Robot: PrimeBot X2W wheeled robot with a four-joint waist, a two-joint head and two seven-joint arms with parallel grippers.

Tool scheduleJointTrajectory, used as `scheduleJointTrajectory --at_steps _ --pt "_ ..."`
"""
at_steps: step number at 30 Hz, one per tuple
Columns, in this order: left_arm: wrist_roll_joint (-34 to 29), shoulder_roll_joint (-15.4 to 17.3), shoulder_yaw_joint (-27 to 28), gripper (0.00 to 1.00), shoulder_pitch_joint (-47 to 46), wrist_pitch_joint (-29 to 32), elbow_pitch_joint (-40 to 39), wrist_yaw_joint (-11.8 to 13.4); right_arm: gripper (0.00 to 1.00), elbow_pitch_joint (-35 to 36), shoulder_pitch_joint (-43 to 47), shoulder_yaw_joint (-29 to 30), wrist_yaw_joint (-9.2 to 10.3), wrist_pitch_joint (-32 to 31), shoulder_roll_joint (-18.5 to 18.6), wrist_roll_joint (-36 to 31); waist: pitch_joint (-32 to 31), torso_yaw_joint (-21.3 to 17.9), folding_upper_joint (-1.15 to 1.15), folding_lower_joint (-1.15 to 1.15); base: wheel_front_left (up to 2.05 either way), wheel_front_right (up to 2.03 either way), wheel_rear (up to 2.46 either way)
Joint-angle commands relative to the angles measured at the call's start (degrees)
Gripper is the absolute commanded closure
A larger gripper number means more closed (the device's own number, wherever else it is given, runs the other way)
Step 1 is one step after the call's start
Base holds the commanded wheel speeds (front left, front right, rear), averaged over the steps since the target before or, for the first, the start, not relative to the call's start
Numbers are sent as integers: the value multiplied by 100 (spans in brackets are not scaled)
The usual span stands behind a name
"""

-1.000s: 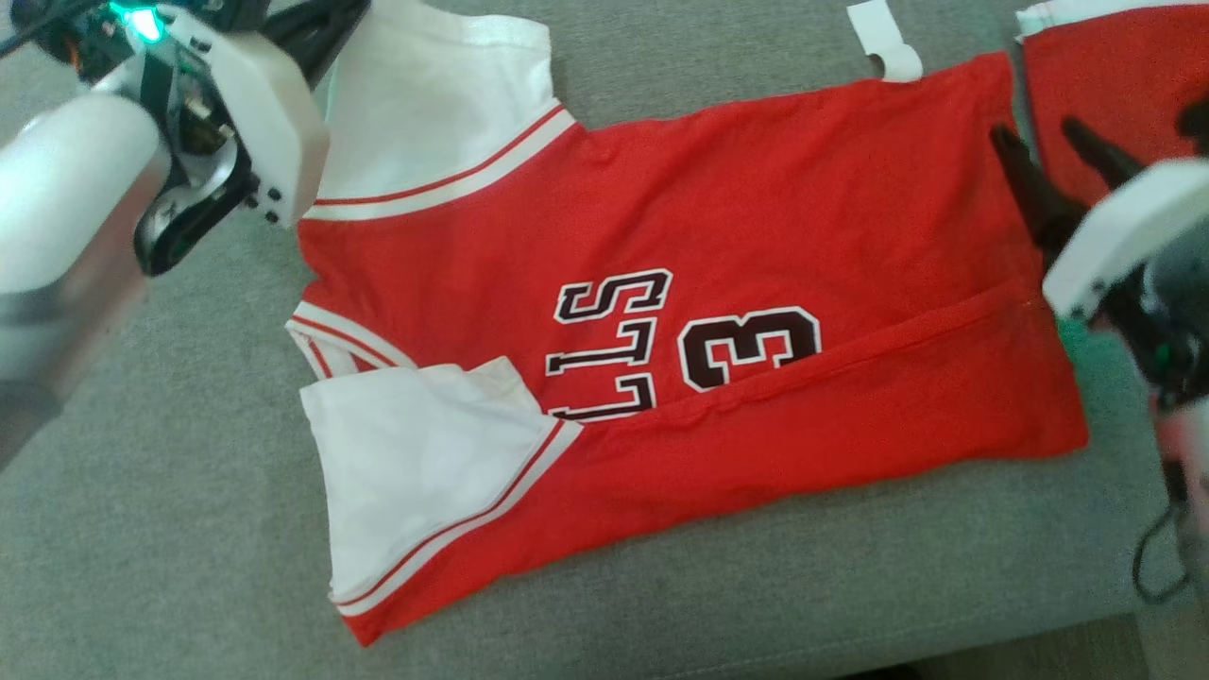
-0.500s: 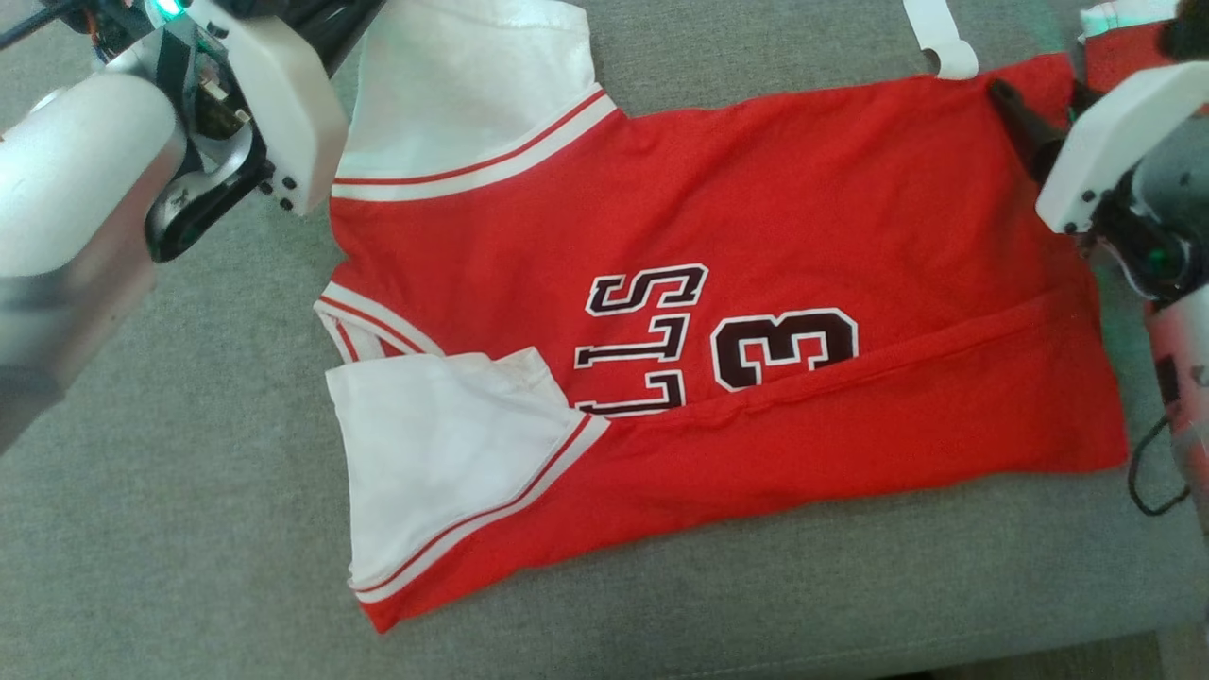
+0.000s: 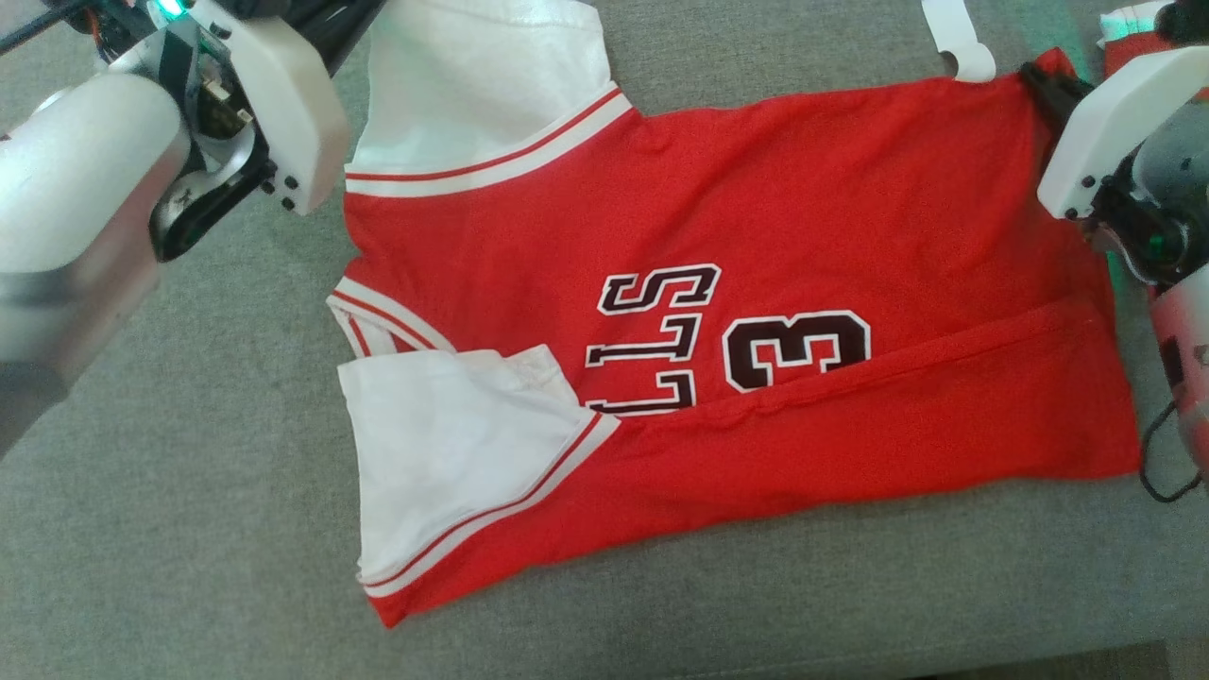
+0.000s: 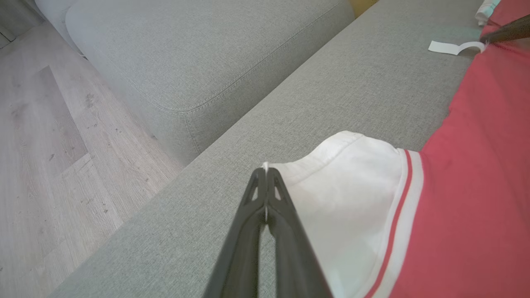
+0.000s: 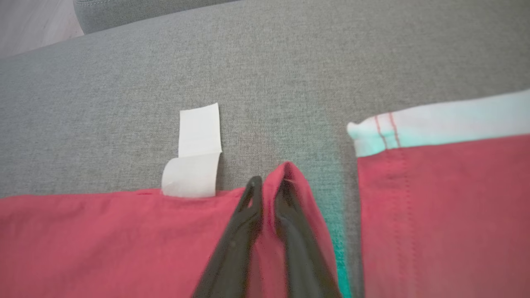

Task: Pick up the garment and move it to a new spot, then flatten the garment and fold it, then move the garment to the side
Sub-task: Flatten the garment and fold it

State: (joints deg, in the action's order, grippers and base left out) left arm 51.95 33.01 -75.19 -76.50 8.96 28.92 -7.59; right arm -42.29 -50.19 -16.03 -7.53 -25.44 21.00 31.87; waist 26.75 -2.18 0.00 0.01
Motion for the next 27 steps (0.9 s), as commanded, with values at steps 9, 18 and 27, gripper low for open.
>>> scheduleJointTrajectory --at_steps 9,18,27 --pt "-207 182 195 100 -466 -499 147 10 100 -56 -367 -93 4 550 150 116 10 19 0 -1 0 0 0" --pt "-533 87 290 100 -693 -1366 841 37 100 -97 -608 -141 4 955 252 380 -4 38 0 -1 0 0 0" --pt "-728 0 356 100 -835 -2054 1202 48 100 -48 -585 -135 4 1155 632 695 -143 194 0 -1 0 0 0"
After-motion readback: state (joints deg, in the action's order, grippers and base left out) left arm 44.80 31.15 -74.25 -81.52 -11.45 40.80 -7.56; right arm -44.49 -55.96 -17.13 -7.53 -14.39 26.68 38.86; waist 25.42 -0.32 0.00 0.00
